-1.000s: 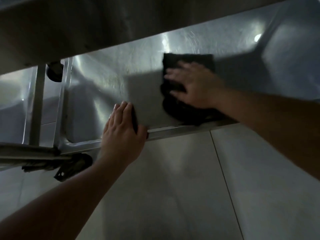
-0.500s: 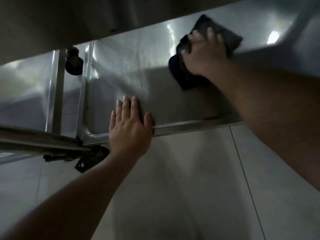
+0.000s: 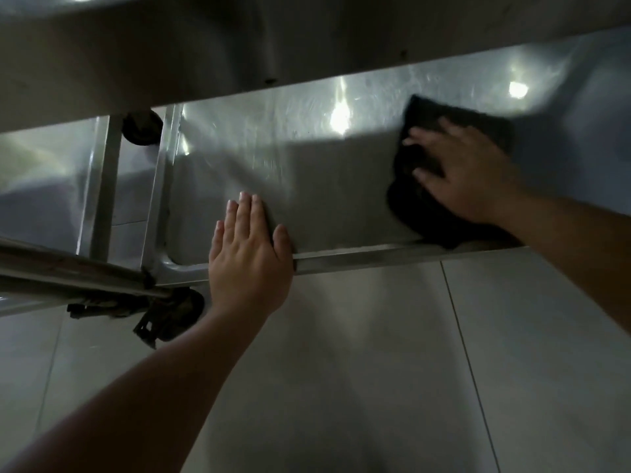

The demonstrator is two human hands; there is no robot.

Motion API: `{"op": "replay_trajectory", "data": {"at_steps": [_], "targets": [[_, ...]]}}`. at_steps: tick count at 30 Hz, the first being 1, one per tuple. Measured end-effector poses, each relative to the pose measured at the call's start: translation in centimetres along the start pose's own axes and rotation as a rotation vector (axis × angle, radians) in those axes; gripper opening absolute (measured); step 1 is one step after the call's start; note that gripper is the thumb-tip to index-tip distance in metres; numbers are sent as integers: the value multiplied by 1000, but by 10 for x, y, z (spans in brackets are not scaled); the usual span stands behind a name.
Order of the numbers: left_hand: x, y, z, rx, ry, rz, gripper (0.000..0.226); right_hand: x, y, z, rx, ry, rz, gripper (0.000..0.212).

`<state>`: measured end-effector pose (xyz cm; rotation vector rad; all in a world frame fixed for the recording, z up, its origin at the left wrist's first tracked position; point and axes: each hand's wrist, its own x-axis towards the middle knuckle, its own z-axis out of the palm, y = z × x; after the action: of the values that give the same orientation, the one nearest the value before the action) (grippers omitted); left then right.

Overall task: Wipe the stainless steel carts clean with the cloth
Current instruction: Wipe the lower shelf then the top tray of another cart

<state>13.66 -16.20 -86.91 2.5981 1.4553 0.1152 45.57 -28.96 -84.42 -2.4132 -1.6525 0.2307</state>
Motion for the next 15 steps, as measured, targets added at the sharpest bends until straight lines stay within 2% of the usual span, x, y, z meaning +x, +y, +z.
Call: {"op": "replay_trajectory", "data": {"at_steps": [3,5,10,13,15], "targets": [[1,1,1,14,5,-9,73,-7,9,-5,-39,46,264,70],[1,3,0,14,4,-10,74,-12,-24,3,-53,36,305,74],[2,7,-6,0,-3,-32,72,-25,-105,27,-15,-141,-32,73],[1,8,-11,-17,-11,-33,74,-31,-94,21,-47,-145,-123,64],[2,6,-13,-24,-22,-27,79,-41,-64,13,-68,-123,-86,63]]}}
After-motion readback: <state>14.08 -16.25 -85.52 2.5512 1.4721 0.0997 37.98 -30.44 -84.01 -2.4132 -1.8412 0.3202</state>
